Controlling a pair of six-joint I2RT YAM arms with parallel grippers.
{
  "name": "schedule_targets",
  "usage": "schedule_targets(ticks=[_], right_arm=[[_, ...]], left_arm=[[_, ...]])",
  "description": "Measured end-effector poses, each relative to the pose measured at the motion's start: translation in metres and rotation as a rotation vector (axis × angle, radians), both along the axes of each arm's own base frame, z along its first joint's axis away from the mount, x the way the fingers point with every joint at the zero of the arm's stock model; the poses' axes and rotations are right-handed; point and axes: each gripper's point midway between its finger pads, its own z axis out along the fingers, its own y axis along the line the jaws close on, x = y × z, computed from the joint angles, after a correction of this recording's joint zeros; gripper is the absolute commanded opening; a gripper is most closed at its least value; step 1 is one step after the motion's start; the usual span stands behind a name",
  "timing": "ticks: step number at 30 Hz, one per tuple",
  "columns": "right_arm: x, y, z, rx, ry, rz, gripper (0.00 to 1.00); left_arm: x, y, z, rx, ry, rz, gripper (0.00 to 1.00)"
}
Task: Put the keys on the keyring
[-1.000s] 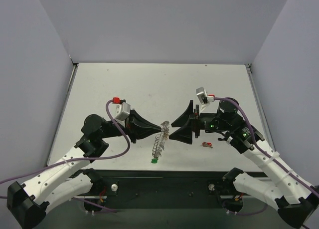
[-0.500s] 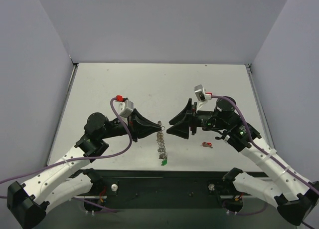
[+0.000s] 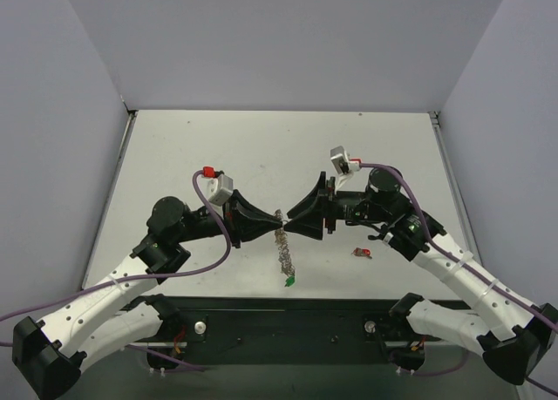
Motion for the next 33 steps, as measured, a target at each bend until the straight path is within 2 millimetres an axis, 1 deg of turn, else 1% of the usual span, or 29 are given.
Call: schedule_targets(ticks=[2,3,6,10,11,12,14,21,22,23,25,26,28,30,32,33], right_arm=[[0.001,0.001,-0.001,-0.001,0.005,0.001,0.37],[0.001,0.002,-0.002,-0.002,0.01,0.002,0.33],[0.0,0.003,-0.003,-0.003,0.022,0.01,0.25],[-0.002,0.004,-0.002,0.001,0.024,0.021,0.2],[-0.002,0.004,-0.002,0.001,0.024,0.022,0.17],[-0.003,0.004,-0.002,0.002,0.026,0.026,0.09],[-0.005,0.004,-0.001,0.004,0.028,0.035,0.0],[-0.007,0.004,-0.001,0.003,0.015,0.048,0.0],[-0.007,0.003,-0.002,-0.001,0.013,0.048,0.0],[-0.007,0.003,-0.004,-0.006,0.01,0.049,0.0],[-0.008,0.002,-0.006,-0.018,0.005,0.052,0.0],[-0.009,0.002,-0.007,-0.026,0.004,0.055,0.0],[-0.011,0.0,-0.011,-0.05,0.01,0.059,0.0],[-0.013,-0.004,-0.017,-0.08,0.019,0.059,0.0],[-0.016,-0.007,-0.024,-0.114,0.028,0.062,0.0],[-0.017,-0.009,-0.027,-0.13,0.033,0.064,0.0]], left_arm=[[0.0,0.0,0.0,0.0,-0.001,-0.001,0.0],[0.0,0.0,0.0,0.0,-0.001,-0.001,0.0],[0.0,-0.001,-0.001,0.002,0.002,-0.001,0.0],[0.001,-0.003,-0.003,0.004,0.01,-0.011,0.0],[0.001,-0.003,-0.003,0.003,0.01,-0.014,0.0],[0.001,-0.003,-0.003,0.004,0.011,-0.016,0.0],[0.002,-0.004,-0.004,0.005,0.014,-0.019,0.0],[0.001,-0.003,-0.004,0.007,0.029,-0.022,0.0],[0.0,-0.003,-0.005,0.011,0.029,-0.021,0.03],[0.0,-0.003,-0.006,0.018,0.031,-0.021,0.14],[-0.001,-0.002,-0.009,0.038,0.033,-0.022,0.25],[-0.001,-0.002,-0.01,0.046,0.031,-0.023,0.34],[-0.003,-0.002,-0.009,0.056,0.017,-0.03,0.39],[-0.006,-0.001,-0.002,0.059,-0.007,-0.04,0.45],[-0.008,0.001,0.009,0.057,-0.038,-0.047,0.48],[-0.009,0.002,0.014,0.056,-0.052,-0.047,0.5]])
